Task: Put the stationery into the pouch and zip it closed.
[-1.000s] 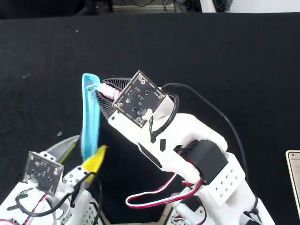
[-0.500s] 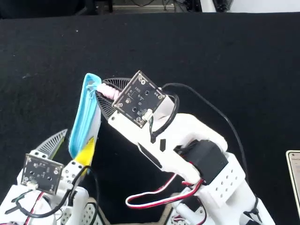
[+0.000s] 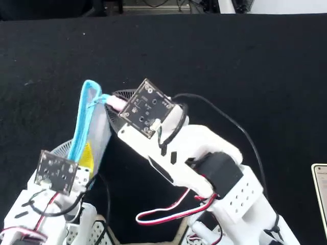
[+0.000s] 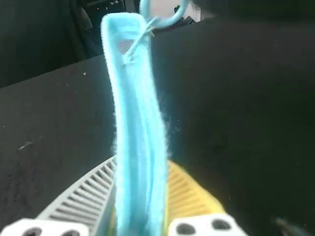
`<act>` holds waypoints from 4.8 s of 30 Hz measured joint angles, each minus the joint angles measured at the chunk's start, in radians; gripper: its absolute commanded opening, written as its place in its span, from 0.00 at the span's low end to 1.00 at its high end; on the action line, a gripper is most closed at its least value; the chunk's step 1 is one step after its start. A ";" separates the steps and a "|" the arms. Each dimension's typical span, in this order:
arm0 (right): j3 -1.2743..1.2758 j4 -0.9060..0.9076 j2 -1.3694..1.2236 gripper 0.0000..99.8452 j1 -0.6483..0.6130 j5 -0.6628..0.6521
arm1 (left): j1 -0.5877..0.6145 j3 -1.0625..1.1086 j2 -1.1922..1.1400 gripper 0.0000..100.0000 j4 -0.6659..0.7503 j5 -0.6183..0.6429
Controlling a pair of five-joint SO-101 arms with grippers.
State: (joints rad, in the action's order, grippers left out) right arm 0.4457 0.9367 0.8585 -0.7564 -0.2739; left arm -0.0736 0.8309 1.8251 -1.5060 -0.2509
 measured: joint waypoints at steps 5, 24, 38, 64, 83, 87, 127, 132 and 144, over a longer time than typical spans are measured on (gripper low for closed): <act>0.160 -0.002 0.147 0.01 0.000 0.005 | 0.000 -0.043 0.000 0.03 -0.057 -0.109; 0.540 -0.126 0.440 0.10 -0.129 0.043 | -0.137 -0.023 0.002 0.03 -0.135 -0.201; 0.543 -0.157 0.453 0.10 -0.129 0.077 | -0.143 -0.015 0.002 0.03 -0.135 -0.203; 0.557 -0.282 0.453 0.01 0.106 0.074 | -0.150 -0.009 0.005 0.03 -0.132 -0.203; 0.603 -0.454 0.315 0.01 0.170 0.074 | -0.150 -0.006 0.005 0.03 -0.129 -0.204; 0.603 -0.491 0.272 0.01 0.195 0.074 | -0.150 -0.005 0.005 0.03 -0.127 -0.204; 0.284 0.169 0.522 0.20 0.017 0.084 | -0.150 -0.008 0.003 0.03 -0.132 -0.203; 0.450 0.126 0.539 0.03 0.169 0.084 | -0.150 -0.008 0.003 0.03 -0.132 -0.203; 0.991 -0.276 0.532 0.02 0.285 0.086 | 0.055 0.046 0.002 0.03 0.063 -0.193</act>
State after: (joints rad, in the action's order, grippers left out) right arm 1.4369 0.6605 1.3909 -0.4710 -0.1880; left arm -0.0184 0.8769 1.8267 -1.4431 -0.4442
